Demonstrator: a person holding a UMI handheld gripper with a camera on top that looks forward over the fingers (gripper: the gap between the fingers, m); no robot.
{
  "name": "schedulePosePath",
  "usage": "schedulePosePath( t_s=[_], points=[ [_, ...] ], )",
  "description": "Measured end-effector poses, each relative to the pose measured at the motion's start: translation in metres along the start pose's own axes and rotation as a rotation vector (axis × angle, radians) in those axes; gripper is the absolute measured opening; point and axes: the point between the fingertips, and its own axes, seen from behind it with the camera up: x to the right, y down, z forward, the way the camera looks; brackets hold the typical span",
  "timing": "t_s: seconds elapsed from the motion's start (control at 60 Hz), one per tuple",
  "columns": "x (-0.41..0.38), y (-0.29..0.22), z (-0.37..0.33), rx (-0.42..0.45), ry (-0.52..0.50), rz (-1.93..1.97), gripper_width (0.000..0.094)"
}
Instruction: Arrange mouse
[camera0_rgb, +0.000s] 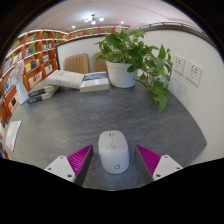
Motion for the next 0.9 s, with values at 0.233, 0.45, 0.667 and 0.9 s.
schedulePosePath(
  t_s=[0.233, 0.45, 0.667, 0.9],
  points=[
    [0.003, -0.006, 0.015, 0.002, 0.022, -0.014, 0.0505],
    [0.005, -0.003, 0.015, -0.061, 0.06, 0.007, 0.0342],
    [-0.055, -0.103, -0.057, 0.09, 0.181, 0.063, 0.0341],
    [-0.275, -0.231, -0.172, 0.322, 0.076, 0.059, 0.034]
  ],
)
